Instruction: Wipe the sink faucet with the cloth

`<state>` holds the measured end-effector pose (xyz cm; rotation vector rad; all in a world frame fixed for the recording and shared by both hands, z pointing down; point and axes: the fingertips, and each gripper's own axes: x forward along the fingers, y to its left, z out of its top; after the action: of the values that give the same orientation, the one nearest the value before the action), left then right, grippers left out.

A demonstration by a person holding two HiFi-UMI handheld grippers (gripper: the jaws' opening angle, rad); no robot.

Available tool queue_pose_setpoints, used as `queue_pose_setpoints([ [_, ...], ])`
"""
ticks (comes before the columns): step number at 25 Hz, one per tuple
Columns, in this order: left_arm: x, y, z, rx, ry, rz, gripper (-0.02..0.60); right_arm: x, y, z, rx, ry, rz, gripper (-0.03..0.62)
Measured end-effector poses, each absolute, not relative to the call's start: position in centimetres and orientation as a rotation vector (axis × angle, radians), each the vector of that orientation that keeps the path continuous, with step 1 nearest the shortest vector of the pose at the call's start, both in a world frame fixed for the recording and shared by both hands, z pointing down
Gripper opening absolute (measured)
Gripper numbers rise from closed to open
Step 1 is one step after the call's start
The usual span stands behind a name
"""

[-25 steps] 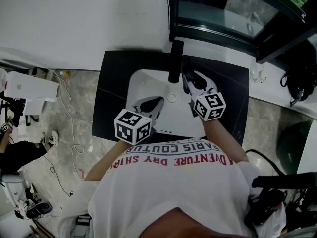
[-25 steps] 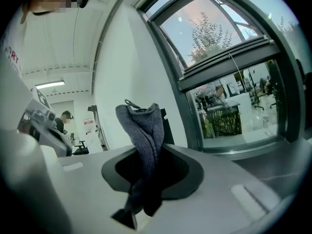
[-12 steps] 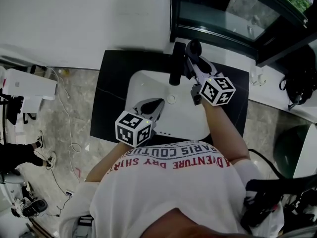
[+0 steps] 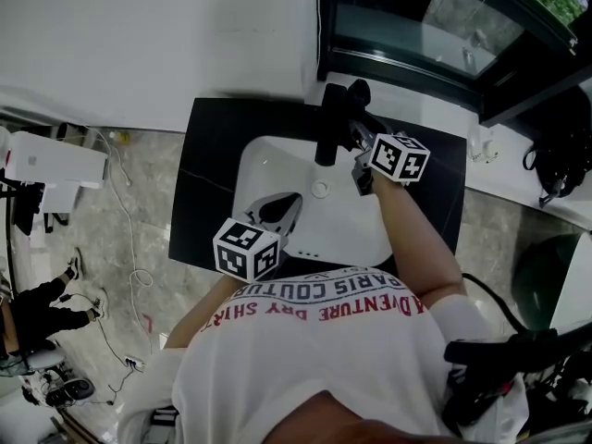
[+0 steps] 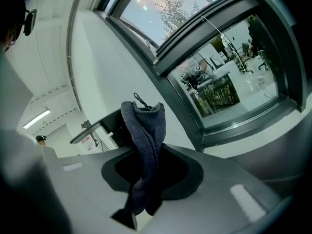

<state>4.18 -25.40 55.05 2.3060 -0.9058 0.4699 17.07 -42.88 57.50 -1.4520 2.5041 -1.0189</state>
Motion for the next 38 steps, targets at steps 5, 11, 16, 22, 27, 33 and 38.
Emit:
queue_pose_setpoints([
  [5,4.4,-25.8,55.0,2.306,-0.912,0.467,0.000,17.0,-43.1,61.0,-1.558,2.537,-1.126,0.078],
  [11,4.1,-26.1,55.1,2.299,-0.925,0.475,0.001,16.8,-43.2,62.9,-1.605,2.544,-1.220,0.079],
  [16,4.2,-26.2,55.1,2.303,-0.920,0.471,0.000,17.5,-42.7,62.4,-1.565,2.520,-1.225,0.078],
  [22,4.2,-26.0,55.3,2.306,-0.911,0.476,0.002,18.2,-38.9,59.5,-1.357,2.364,-1.187,0.079],
  [27,4.6,-25.4,55.7,2.307,-0.893,0.494,0.001,17.4,-36.5,59.7,-1.096,2.191,-1.235,0.078],
  [33,4.5,-25.3,55.7,2.324,-0.898,0.524,0.002,15.4,-37.0,59.9,-0.944,2.089,-1.250,0.078],
  [38,3.9,-25.1,56.1,2.291,-0.903,0.513,0.001,14.5,-38.1,59.6,-0.930,2.041,-1.250,0.079],
])
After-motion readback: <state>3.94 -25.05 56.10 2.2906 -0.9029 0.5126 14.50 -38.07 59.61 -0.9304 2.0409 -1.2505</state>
